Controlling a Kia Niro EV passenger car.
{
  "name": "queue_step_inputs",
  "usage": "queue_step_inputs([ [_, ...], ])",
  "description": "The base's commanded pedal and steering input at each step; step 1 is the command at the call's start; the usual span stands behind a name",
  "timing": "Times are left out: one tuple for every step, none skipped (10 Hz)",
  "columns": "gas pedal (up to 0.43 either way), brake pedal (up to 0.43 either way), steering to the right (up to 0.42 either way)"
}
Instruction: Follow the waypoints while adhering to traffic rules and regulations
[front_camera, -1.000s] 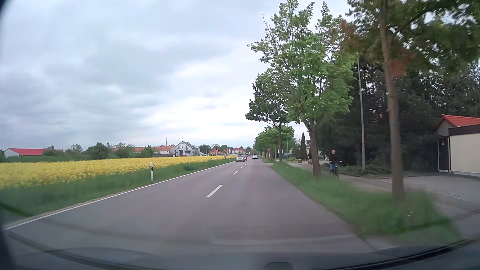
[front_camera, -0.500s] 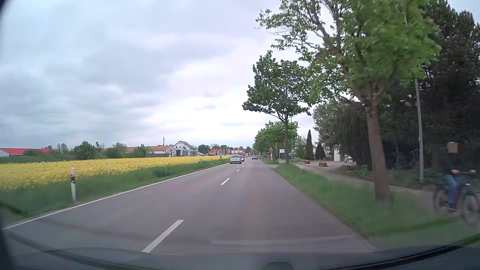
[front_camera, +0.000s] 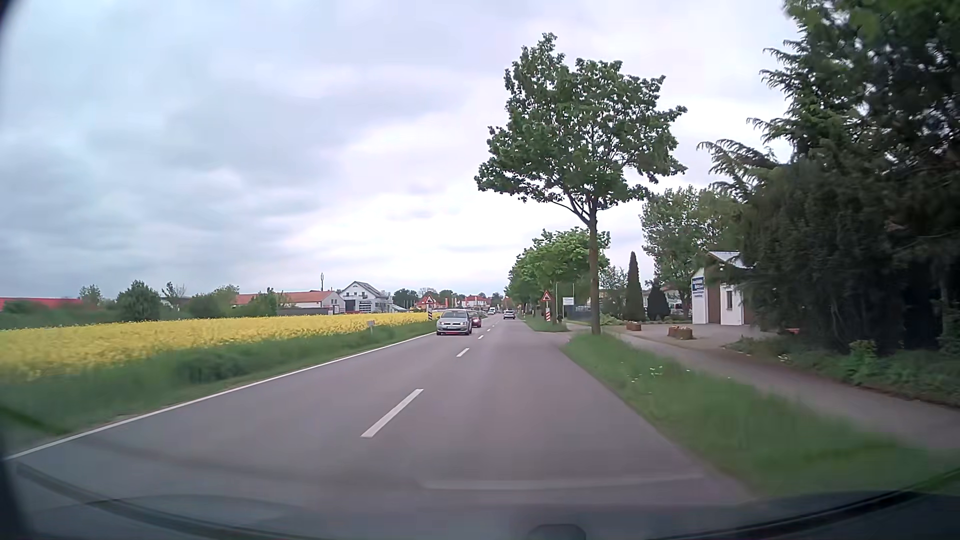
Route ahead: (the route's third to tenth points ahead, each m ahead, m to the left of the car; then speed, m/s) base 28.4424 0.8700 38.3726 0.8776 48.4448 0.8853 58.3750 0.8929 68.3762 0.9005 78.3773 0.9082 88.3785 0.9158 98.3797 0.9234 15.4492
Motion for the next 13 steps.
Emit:
queue_step_inputs([
  [0.130,0.000,0.000],
  [0.130,0.000,0.000],
  [0.130,0.000,0.000],
  [0.138,0.000,0.000],
  [0.138,0.000,0.000],
  [0.138,0.000,0.000],
  [0.138,0.000,0.000],
  [0.138,0.000,0.000],
  [0.138,0.000,0.000],
  [0.138,0.000,0.000],
  [0.150,0.000,0.000],
  [0.150,0.000,0.000],
  [0.150,0.000,0.000],
])
